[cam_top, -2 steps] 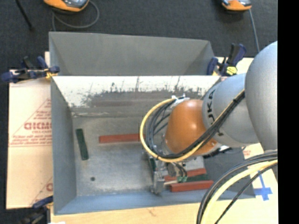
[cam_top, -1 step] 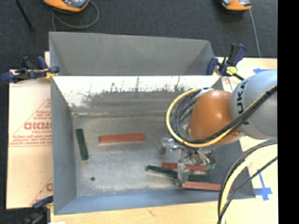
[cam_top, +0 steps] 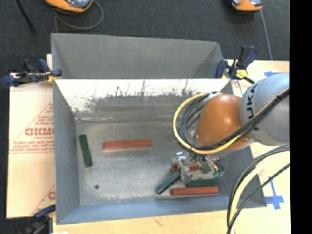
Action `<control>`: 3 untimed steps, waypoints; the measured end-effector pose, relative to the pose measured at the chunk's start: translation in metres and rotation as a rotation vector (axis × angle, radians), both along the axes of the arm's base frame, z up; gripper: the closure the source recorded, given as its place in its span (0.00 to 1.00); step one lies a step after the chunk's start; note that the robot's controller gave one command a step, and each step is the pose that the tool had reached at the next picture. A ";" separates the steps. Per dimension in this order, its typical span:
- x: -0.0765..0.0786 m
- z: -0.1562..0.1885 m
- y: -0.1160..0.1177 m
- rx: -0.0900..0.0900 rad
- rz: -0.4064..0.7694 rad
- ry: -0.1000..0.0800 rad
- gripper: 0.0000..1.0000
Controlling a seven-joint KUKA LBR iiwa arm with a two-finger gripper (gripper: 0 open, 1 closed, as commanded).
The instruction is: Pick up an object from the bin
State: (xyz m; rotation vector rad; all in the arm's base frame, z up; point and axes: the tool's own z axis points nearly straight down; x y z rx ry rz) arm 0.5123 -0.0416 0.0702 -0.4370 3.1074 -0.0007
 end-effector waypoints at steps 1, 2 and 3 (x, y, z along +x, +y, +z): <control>-0.017 0.141 -0.006 -0.002 0.053 -0.006 1.00; -0.017 0.136 -0.005 0.001 0.051 0.001 0.00; 0.010 0.001 0.043 0.002 0.074 -0.004 0.00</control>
Offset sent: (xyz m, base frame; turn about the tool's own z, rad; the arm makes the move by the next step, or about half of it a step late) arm -0.0183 -0.0044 0.1360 -0.0564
